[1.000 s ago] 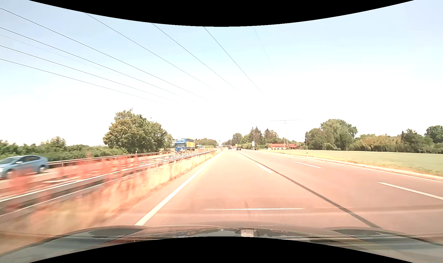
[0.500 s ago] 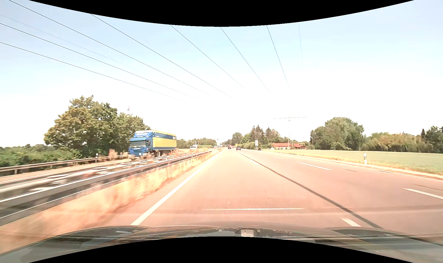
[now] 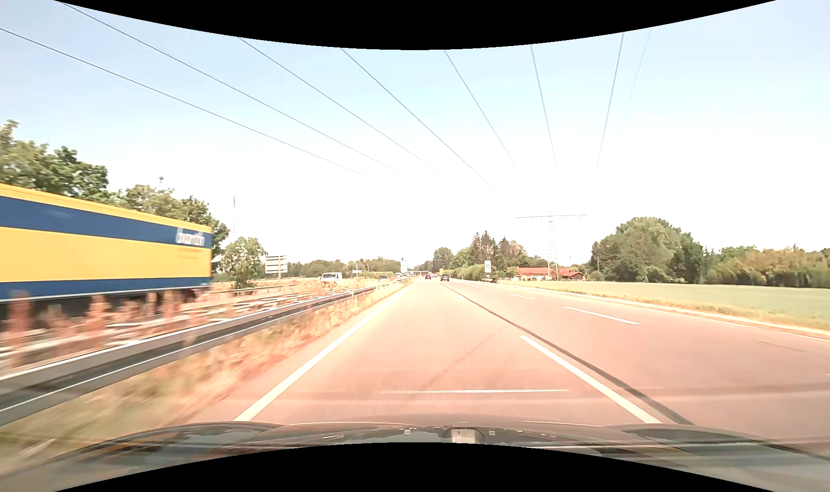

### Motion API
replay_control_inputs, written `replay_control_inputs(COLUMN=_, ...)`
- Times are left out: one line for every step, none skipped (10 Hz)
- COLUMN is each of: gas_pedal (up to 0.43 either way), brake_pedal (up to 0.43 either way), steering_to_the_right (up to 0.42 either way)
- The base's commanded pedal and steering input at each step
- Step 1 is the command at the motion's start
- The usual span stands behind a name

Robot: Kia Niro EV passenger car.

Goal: Follow the waypoints while adhering to traffic rules and regulations

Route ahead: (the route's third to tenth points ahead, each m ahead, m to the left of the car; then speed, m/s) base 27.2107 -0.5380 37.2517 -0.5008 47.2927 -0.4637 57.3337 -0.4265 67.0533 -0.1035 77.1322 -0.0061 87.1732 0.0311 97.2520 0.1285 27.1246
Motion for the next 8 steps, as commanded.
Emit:
replay_control_inputs(gas_pedal=0.209, brake_pedal=0.000, steering_to_the_right=0.002)
replay_control_inputs(gas_pedal=0.209, brake_pedal=0.000, steering_to_the_right=0.002)
replay_control_inputs(gas_pedal=0.197, brake_pedal=0.000, steering_to_the_right=0.002)
replay_control_inputs(gas_pedal=0.197, brake_pedal=0.000, steering_to_the_right=0.003)
replay_control_inputs(gas_pedal=0.197, brake_pedal=0.000, steering_to_the_right=0.003)
replay_control_inputs(gas_pedal=0.197, brake_pedal=0.000, steering_to_the_right=0.003)
replay_control_inputs(gas_pedal=0.197, brake_pedal=0.000, steering_to_the_right=0.002)
replay_control_inputs(gas_pedal=0.197, brake_pedal=0.000, steering_to_the_right=0.002)
